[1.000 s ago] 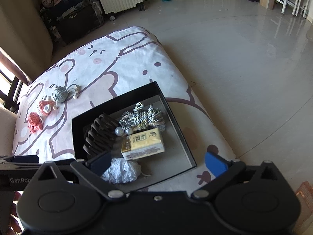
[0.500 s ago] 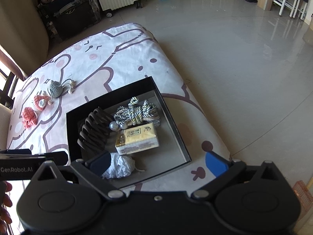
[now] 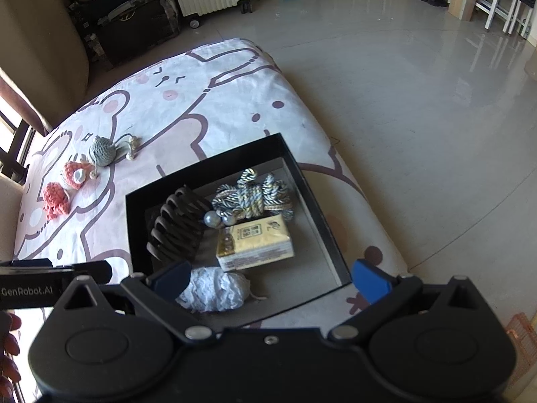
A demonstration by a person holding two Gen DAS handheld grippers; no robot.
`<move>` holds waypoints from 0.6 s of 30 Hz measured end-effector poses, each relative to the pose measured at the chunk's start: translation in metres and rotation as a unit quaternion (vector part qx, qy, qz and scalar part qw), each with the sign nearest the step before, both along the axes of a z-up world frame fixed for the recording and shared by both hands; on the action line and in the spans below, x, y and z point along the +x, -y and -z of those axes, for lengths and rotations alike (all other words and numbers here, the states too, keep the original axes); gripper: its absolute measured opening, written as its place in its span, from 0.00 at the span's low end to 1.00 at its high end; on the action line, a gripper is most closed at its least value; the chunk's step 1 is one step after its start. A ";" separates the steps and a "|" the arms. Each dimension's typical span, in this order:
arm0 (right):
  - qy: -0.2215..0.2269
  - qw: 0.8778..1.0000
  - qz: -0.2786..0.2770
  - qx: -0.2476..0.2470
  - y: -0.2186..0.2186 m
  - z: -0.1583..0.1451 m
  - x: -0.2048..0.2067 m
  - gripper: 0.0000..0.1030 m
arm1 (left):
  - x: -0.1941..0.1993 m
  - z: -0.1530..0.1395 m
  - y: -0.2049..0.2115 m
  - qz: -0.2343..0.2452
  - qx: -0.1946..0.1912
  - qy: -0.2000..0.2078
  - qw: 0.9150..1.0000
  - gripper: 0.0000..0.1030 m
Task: Organize objects
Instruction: 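Withdraw both tools from the black box back over the crocheted toys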
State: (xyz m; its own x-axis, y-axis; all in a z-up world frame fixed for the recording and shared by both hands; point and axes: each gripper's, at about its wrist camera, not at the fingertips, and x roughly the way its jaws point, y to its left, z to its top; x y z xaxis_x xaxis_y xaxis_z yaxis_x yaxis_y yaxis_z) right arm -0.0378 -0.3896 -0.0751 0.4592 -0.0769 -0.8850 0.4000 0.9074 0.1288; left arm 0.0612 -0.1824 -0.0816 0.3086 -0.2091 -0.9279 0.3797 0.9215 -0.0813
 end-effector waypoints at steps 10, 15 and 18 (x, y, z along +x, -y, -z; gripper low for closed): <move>0.007 0.999 -0.038 0.011 -0.037 0.003 0.037 1.00 | 0.029 -0.003 -0.046 -0.047 0.001 0.011 0.999 1.00; 0.012 0.998 -0.057 0.015 -0.058 0.003 0.057 1.00 | 0.045 -0.003 -0.075 -0.080 -0.003 0.009 0.997 1.00; 0.014 0.997 -0.069 0.016 -0.070 0.004 0.069 1.00 | 0.050 -0.001 -0.088 -0.092 -0.003 0.006 0.996 1.00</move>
State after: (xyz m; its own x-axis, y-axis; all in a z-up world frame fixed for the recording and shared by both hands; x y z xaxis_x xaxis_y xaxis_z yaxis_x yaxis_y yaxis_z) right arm 0.0307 -0.3197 -0.0786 0.4883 0.0164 -0.8725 0.2674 0.9489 0.1675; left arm 0.1113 -0.0944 -0.0809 0.3534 -0.1535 -0.9228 0.2053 0.9751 -0.0836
